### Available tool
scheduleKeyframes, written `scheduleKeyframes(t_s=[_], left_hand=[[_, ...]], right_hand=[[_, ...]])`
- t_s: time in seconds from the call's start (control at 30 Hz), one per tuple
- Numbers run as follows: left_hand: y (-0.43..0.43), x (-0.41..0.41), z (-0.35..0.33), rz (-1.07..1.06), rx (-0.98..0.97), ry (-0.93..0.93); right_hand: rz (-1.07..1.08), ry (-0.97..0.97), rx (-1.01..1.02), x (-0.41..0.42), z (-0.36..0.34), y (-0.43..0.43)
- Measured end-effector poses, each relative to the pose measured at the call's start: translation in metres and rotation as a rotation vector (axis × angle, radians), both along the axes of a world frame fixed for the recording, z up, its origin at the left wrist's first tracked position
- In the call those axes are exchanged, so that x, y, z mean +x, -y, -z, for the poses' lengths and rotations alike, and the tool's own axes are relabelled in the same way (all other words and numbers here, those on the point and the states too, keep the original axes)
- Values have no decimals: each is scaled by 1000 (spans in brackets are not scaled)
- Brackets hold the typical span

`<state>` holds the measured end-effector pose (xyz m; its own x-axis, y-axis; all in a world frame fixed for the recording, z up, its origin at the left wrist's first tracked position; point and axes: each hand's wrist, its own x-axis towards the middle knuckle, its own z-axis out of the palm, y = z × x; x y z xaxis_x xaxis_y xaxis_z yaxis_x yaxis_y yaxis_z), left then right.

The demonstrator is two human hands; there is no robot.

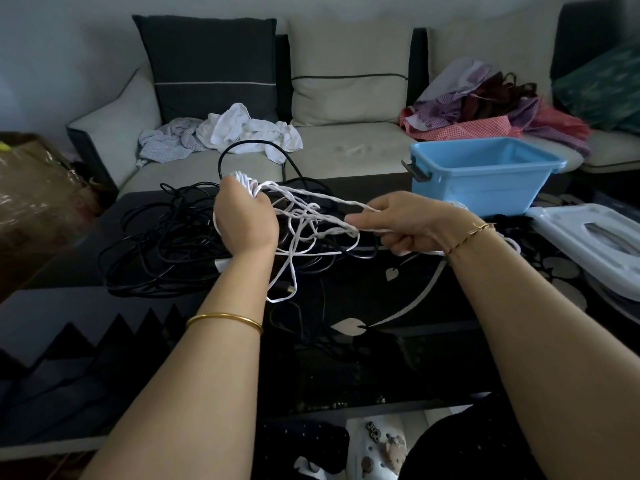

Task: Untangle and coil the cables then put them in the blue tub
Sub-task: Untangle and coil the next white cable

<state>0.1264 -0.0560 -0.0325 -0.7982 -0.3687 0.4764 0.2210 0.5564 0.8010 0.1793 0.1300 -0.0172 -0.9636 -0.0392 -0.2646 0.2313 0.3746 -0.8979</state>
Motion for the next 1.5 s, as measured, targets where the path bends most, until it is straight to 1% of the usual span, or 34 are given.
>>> scheduleKeyframes(t_s=[0.1, 0.17, 0.2, 0.27, 0.37, 0.43, 0.53, 0.6, 0.67, 0.73, 0.83, 0.87, 0.93, 1.0, 1.1, 1.2, 1.27, 1.3, 1.33, 1.37, 1.4, 1.43, 1.47, 1.5], left_hand=[[3, 2, -3, -11, -6, -12], [6, 1, -3, 4, -24, -7], [6, 1, -3, 26, -35, 11], [5, -2, -2, 102, -84, 72], [-6, 0, -4, 295, -136, 153], [-17, 8, -9, 400, -154, 179], [-30, 19, -13, 416, -202, 214], [-34, 21, -9, 457, -166, 248], [-34, 21, -6, 505, -71, 321], [-34, 20, -7, 516, 2, 392], [-31, 14, -6, 488, 39, 396], [-30, 12, -3, 464, 33, 393], [-26, 5, 4, 426, 44, 394], [-21, -1, 11, 401, 99, 407], [-19, -7, 15, 369, 148, 358], [-17, -9, 14, 298, 172, 295], [-10, -11, 12, 232, 163, 221], [-5, -11, 11, 203, 192, 198], [-1, -12, 10, 179, 239, 188], [4, -13, 9, 164, 282, 184], [8, -15, 8, 151, 303, 187], [11, -15, 8, 138, 300, 185], [12, -15, 8, 132, 290, 181], [13, -15, 7, 137, 275, 191]], right_hand=[[-121, 14, 41, 4, -1, 1], [-147, -24, 72, 7, -2, 0], [-118, -59, 106, 8, -1, -1], [5, -134, 158, 5, 4, -3], [139, -217, 154, -1, 11, -1], [160, -273, 211, -4, 13, 1], [163, -378, 234, -7, 12, 5], [143, -447, 216, -6, 12, 8], [111, -474, 184, -6, 13, 9], [105, -436, 77, -6, 16, 10], [210, -358, -155, -7, 14, 10], [265, -351, -263, -6, 11, 10], [362, -345, -558, -5, 3, 6], [395, -319, -801, -5, -3, 1], [445, -238, -973, -6, -1, 4], [613, -216, -1013, -13, 4, 8], [648, -203, -954, -14, 1, 4], [627, -178, -838, -12, 0, 0], [570, -148, -631, -9, 1, -4], [473, -110, -358, -5, 3, -8], [346, -65, -87, -1, 6, -10], [215, -22, 122, 2, 8, -10], [98, 24, 254, 3, 11, -9], [10, 70, 327, 3, 12, -6]])
